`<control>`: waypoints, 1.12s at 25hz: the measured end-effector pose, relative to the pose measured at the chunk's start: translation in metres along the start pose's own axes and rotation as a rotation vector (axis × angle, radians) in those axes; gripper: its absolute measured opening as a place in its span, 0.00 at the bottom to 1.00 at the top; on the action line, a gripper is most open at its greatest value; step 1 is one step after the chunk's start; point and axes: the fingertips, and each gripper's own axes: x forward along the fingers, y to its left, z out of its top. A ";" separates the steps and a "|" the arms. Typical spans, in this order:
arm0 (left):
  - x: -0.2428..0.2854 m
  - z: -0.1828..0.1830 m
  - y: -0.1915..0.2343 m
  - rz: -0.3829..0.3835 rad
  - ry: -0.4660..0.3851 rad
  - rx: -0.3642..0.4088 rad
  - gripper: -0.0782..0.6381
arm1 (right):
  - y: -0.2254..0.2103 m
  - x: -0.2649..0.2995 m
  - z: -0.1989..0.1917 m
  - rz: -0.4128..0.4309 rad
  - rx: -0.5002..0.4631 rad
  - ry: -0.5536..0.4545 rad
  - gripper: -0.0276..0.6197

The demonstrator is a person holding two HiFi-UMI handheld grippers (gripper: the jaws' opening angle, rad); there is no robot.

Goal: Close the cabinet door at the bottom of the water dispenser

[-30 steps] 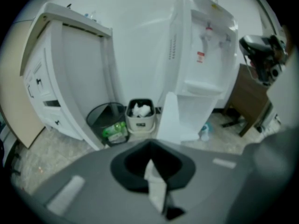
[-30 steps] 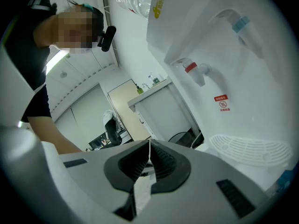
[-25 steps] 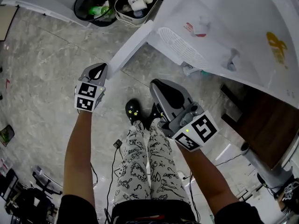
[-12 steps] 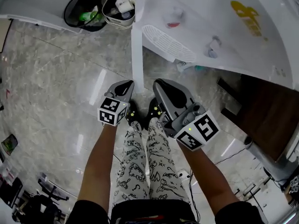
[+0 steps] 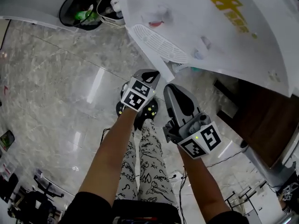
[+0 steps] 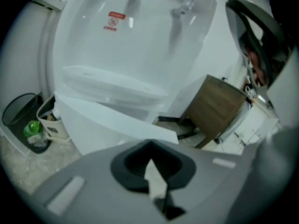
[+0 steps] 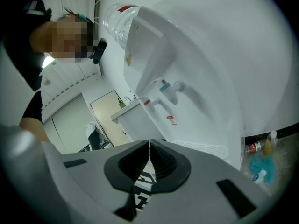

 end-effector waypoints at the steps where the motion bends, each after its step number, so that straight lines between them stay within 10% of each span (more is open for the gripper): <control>1: 0.006 0.004 -0.002 -0.009 0.004 0.016 0.11 | -0.002 -0.003 0.004 -0.001 -0.004 -0.007 0.07; 17: 0.059 0.056 0.008 0.018 0.049 0.079 0.11 | -0.037 -0.026 0.055 -0.091 -0.018 -0.087 0.07; 28: -0.039 0.061 -0.020 -0.022 -0.036 0.025 0.11 | -0.021 -0.029 0.057 -0.060 -0.038 -0.138 0.07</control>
